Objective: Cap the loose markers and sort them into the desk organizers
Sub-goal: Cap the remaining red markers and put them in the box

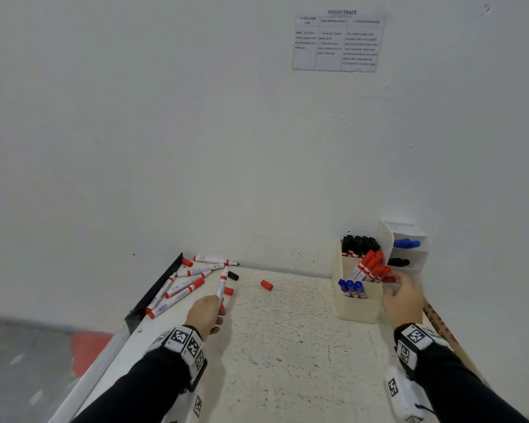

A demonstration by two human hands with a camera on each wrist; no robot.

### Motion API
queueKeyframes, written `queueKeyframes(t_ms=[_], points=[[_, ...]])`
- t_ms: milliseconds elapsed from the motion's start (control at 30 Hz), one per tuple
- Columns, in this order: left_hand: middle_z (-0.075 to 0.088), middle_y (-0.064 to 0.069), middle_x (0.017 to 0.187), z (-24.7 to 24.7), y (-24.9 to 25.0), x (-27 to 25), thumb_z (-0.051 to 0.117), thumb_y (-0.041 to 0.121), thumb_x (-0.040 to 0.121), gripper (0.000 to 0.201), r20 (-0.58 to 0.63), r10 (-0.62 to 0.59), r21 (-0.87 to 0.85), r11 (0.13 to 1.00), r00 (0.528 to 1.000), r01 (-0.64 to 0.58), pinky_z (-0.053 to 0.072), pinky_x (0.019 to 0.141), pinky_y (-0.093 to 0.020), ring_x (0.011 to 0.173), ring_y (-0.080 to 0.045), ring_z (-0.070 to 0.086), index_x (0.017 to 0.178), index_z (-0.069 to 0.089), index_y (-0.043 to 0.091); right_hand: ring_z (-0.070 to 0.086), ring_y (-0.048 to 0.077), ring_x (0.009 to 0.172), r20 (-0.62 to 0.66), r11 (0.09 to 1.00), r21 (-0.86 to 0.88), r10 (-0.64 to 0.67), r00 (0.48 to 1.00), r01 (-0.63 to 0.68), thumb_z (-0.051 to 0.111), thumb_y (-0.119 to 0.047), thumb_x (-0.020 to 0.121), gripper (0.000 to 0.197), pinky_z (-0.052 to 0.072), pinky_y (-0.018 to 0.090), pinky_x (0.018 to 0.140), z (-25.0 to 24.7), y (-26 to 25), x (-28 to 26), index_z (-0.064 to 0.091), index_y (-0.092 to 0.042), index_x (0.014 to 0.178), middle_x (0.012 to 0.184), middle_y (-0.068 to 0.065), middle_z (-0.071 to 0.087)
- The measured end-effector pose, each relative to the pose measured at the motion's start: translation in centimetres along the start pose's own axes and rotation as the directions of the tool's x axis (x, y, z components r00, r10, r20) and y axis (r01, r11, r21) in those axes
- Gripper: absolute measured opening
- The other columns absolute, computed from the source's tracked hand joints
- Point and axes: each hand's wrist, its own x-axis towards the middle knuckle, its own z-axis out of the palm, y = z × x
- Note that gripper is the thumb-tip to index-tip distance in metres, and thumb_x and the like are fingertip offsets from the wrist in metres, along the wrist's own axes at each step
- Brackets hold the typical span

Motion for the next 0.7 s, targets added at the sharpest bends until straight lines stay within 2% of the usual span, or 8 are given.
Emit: queueKeyframes(t_ms=[100,233,300,400,500,600,633,700], points=[[0.056,-0.008,0.085,-0.2,-0.1,-0.4,0.044,0.015,0.096,0.014,-0.001,0.028,-0.025,0.999,1.0,-0.028,0.053,0.068,-0.031,0.072,-0.019,0.054,0.103,0.053,0.008,0.052,0.031,0.096,-0.155,0.99,0.075,-0.11,0.982,0.123,0.048,0.013,0.081,0.019,0.041,0.036,0.089,0.5,-1.8,-1.3,0.06,0.004,0.093,0.106,0.022,0.052],[0.06,-0.009,0.085,-1.2,-0.2,-0.9,0.05,0.017,0.095,0.021,-0.04,0.051,-0.029,0.998,0.998,-0.052,0.055,0.075,-0.035,0.074,-0.02,0.057,0.113,0.054,0.008,0.048,0.016,0.076,-0.168,0.908,0.153,-0.364,0.916,0.389,0.052,0.018,0.077,0.017,0.044,0.023,0.074,2.5,-6.1,-3.2,0.06,0.004,0.081,0.087,0.017,0.056],[0.061,-0.01,0.086,-2.1,-0.3,-0.9,0.051,0.022,0.094,0.029,-0.067,0.056,0.021,0.998,0.996,-0.054,0.054,0.077,-0.035,0.076,-0.02,0.057,0.117,0.056,0.006,0.048,0.006,0.07,-0.055,0.867,0.221,-0.446,0.893,0.447,0.052,0.019,0.075,0.021,0.04,0.008,0.07,3.9,-8.3,-4.1,0.062,0.001,0.079,0.082,0.01,0.058],[0.058,-0.011,0.088,-3.7,-0.5,-0.8,0.054,0.018,0.093,0.031,-0.063,0.032,-0.046,0.998,0.998,-0.035,0.058,0.068,-0.035,0.077,-0.02,0.055,0.122,0.056,0.007,0.052,0.002,0.075,0.27,0.876,0.347,-0.436,0.858,0.336,0.05,0.012,0.081,0.027,0.038,0.002,0.068,6.7,-11.5,-6.0,0.063,-0.012,0.081,0.083,-0.001,0.059],[0.055,-0.009,0.081,-5.7,-0.6,-0.9,0.056,0.014,0.092,0.028,-0.057,0.028,-0.077,0.997,0.998,-0.032,0.057,0.061,-0.034,0.071,-0.018,0.053,0.119,0.056,0.006,0.054,0.009,0.088,0.656,0.93,0.281,-0.367,0.659,0.238,0.047,-0.001,0.088,0.027,0.039,0.008,0.077,10.2,-13.5,-8.2,0.066,-0.017,0.099,0.101,-0.003,0.061],[0.055,-0.009,0.08,-7.4,-1.0,-0.7,0.057,0.013,0.091,0.023,-0.078,0.039,-0.064,0.997,0.996,-0.044,0.058,0.057,-0.033,0.069,-0.019,0.054,0.112,0.059,0.004,0.047,0.013,0.117,0.873,0.92,0.137,-0.287,0.394,0.366,0.046,-0.014,0.092,0.034,0.036,0.023,0.101,14.2,-14.0,-10.0,0.055,-0.019,0.125,0.132,0.0,0.049],[0.056,-0.01,0.081,-7.9,-1.1,-0.6,0.058,0.013,0.091,0.022,-0.082,0.041,-0.049,0.998,0.996,-0.046,0.058,0.056,-0.033,0.07,-0.019,0.055,0.11,0.06,0.003,0.041,0.016,0.127,0.902,0.913,0.099,-0.25,0.352,0.396,0.044,-0.016,0.093,0.037,0.032,0.028,0.108,15.4,-14.0,-10.5,0.051,-0.02,0.13,0.139,0.001,0.043],[0.057,-0.011,0.084,-8.5,-1.3,-0.1,0.059,0.014,0.09,0.023,-0.085,0.041,-0.027,0.999,0.996,-0.044,0.059,0.055,-0.033,0.071,-0.02,0.056,0.109,0.06,0.003,0.03,0.023,0.136,0.919,0.906,0.013,-0.177,0.351,0.423,0.039,-0.018,0.094,0.043,0.025,0.034,0.113,17.5,-14.1,-10.8,0.043,-0.021,0.137,0.147,0.004,0.033]])
